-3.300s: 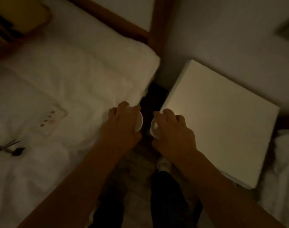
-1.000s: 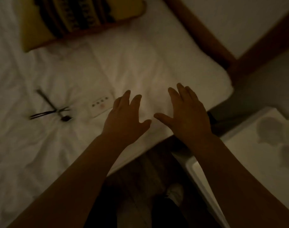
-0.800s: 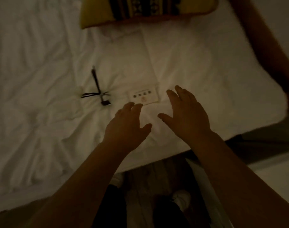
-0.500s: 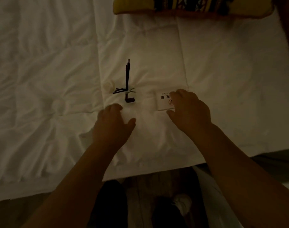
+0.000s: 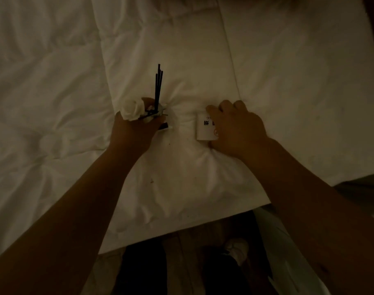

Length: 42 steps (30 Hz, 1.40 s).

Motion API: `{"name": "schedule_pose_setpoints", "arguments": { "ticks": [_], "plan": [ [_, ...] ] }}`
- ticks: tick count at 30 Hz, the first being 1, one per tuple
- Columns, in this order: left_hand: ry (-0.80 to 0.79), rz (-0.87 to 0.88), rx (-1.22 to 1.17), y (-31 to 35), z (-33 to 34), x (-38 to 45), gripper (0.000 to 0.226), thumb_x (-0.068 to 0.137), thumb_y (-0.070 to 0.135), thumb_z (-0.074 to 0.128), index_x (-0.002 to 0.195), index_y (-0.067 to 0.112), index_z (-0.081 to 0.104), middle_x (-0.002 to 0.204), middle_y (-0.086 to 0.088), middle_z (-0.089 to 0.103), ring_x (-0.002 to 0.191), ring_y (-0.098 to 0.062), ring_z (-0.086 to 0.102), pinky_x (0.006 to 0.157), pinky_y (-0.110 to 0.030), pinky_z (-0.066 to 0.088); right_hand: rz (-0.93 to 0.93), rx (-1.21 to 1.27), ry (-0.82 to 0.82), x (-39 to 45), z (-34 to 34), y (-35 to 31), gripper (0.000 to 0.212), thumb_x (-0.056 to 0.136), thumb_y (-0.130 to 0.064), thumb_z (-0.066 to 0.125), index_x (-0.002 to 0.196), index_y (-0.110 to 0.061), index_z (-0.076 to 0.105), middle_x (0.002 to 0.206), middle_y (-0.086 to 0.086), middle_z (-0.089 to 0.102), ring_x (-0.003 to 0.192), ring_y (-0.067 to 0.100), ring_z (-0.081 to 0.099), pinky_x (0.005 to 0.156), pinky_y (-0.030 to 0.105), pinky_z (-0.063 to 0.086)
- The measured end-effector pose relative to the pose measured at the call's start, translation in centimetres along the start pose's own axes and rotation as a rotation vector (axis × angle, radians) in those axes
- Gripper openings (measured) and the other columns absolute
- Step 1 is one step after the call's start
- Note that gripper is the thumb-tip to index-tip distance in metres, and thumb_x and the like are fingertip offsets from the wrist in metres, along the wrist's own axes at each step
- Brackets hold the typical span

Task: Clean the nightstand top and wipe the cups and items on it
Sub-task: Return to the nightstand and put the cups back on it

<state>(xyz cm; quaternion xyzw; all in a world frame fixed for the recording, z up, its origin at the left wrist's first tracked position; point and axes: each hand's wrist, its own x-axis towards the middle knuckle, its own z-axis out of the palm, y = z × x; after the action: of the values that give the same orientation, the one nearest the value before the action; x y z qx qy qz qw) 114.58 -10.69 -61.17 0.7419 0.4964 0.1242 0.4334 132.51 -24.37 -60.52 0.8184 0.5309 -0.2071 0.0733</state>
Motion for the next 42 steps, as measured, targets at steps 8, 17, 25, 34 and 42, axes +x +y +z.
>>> {"name": "schedule_pose_setpoints", "arguments": {
  "ticks": [8, 17, 25, 34, 42],
  "plan": [
    [-0.019, 0.154, -0.028, 1.2, -0.1, -1.5, 0.025, 0.081, 0.015, 0.075, 0.101, 0.023, 0.063, 0.089, 0.026, 0.056, 0.079, 0.025, 0.053, 0.067, 0.005, 0.037, 0.092, 0.078, 0.161, -2.6, 0.5, -0.3, 0.052, 0.086, -0.044, 0.05, 0.132, -0.02, 0.041, 0.111, 0.004, 0.059, 0.091, 0.026, 0.056, 0.063, 0.032, 0.033],
    [-0.229, 0.37, -0.044, 6.5, 2.6, -4.3, 0.026, 0.081, 0.006, 0.073, 0.107, 0.005, 0.065, 0.093, 0.024, 0.056, 0.082, 0.026, 0.054, 0.067, 0.005, 0.038, 0.169, 0.227, 0.303, -8.8, 0.3, 2.9, 0.025, 0.096, -0.03, 0.05, 0.112, -0.016, 0.062, 0.108, 0.007, 0.063, 0.09, 0.03, 0.062, 0.074, 0.039, 0.05],
    [-0.467, 0.536, -0.028, 13.5, 8.7, -8.6, 0.026, 0.082, 0.007, 0.072, 0.106, 0.005, 0.066, 0.094, 0.021, 0.058, 0.083, 0.022, 0.056, 0.068, 0.003, 0.04, 0.421, 0.263, 0.399, -18.6, 0.9, 8.0, 0.021, 0.095, -0.036, 0.052, 0.103, -0.017, 0.056, 0.073, -0.002, 0.052, 0.056, 0.015, 0.04, 0.049, 0.026, 0.028],
    [-0.835, 0.789, 0.194, 20.3, 19.0, -18.4, 0.03, 0.084, 0.022, 0.072, 0.112, 0.012, 0.066, 0.109, 0.0, 0.064, 0.094, 0.007, 0.055, 0.088, -0.007, 0.041, 0.828, 0.442, 0.434, -35.5, 5.6, 12.6, 0.017, 0.095, -0.037, 0.05, 0.104, -0.024, 0.058, 0.075, -0.007, 0.055, 0.059, 0.013, 0.044, 0.047, 0.024, 0.026],
    [-1.056, 0.884, 0.169, 24.1, 29.7, -31.0, 0.028, 0.082, 0.021, 0.074, 0.108, 0.017, 0.064, 0.096, 0.017, 0.058, 0.09, 0.012, 0.057, 0.077, 0.001, 0.038, 1.076, 0.482, 0.471, -49.9, 12.7, 18.0, 0.021, 0.091, -0.033, 0.059, 0.11, -0.025, 0.062, 0.098, -0.003, 0.056, 0.068, 0.016, 0.049, 0.05, 0.024, 0.032]
  ]
}}
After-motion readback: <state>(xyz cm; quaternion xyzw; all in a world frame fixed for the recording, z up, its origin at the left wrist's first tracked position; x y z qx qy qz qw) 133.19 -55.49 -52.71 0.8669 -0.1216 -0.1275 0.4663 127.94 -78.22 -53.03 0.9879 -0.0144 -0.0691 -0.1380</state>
